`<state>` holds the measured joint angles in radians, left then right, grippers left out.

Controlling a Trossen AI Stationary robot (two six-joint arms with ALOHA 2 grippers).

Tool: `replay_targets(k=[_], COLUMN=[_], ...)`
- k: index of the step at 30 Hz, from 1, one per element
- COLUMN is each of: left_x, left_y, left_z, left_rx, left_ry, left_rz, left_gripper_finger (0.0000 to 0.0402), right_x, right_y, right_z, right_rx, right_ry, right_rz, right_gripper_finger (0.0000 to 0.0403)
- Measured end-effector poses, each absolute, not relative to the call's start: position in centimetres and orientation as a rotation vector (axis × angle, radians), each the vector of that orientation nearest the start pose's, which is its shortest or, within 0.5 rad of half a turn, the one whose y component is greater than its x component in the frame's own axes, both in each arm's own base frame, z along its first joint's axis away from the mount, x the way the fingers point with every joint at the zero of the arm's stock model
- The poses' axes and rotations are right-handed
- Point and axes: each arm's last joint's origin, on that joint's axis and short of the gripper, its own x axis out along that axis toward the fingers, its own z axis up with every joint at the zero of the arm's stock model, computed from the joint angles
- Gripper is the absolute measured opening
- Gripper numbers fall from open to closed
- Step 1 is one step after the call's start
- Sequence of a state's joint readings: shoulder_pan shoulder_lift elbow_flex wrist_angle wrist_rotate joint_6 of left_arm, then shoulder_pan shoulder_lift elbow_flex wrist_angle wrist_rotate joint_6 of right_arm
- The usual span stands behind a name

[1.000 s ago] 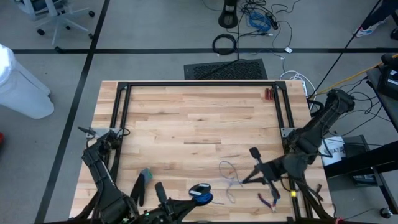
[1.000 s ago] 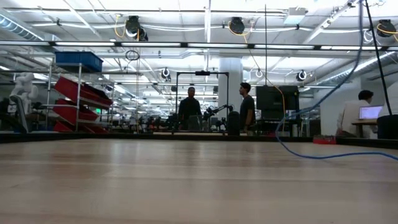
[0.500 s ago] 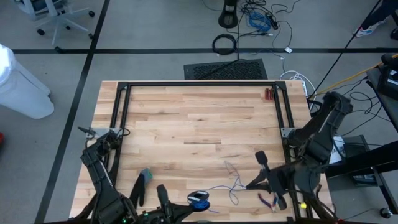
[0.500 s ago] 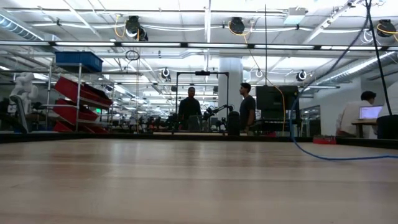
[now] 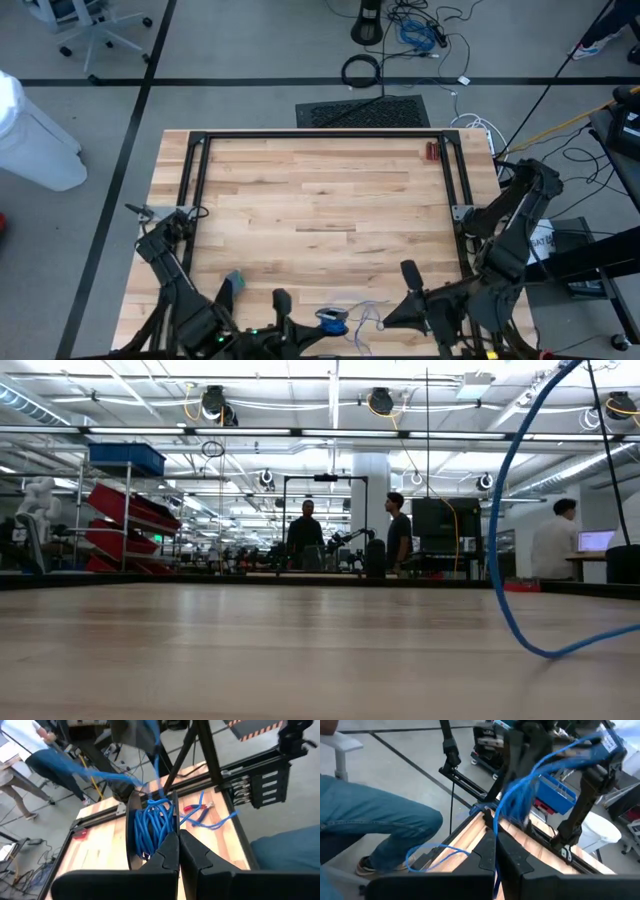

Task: Coil cords
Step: Coil the blue wire onto the black spool

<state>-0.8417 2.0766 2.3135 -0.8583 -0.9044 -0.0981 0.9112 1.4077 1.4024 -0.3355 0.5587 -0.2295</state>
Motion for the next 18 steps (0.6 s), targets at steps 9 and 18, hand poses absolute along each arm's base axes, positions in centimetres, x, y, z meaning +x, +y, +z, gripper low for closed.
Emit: replay_targets(k=[9,18], left_x=[31.5,31.2], left_y=[-31.7,-33.8], left_z=[40.3,41.5], left_rx=[0.368,0.429], left_ry=[0.39,0.247], left_rz=[-0.039,-0.299], left_gripper_finger=[0.0,0.0], right_x=[20.3,22.6], right_y=[22.9,21.7], right_z=[38.9,38.2], right_rx=[-0.454,-0.431], right_ry=[0.309,0.352], right_rz=[0.264,0.198], right_gripper_finger=[0.0,0.0])
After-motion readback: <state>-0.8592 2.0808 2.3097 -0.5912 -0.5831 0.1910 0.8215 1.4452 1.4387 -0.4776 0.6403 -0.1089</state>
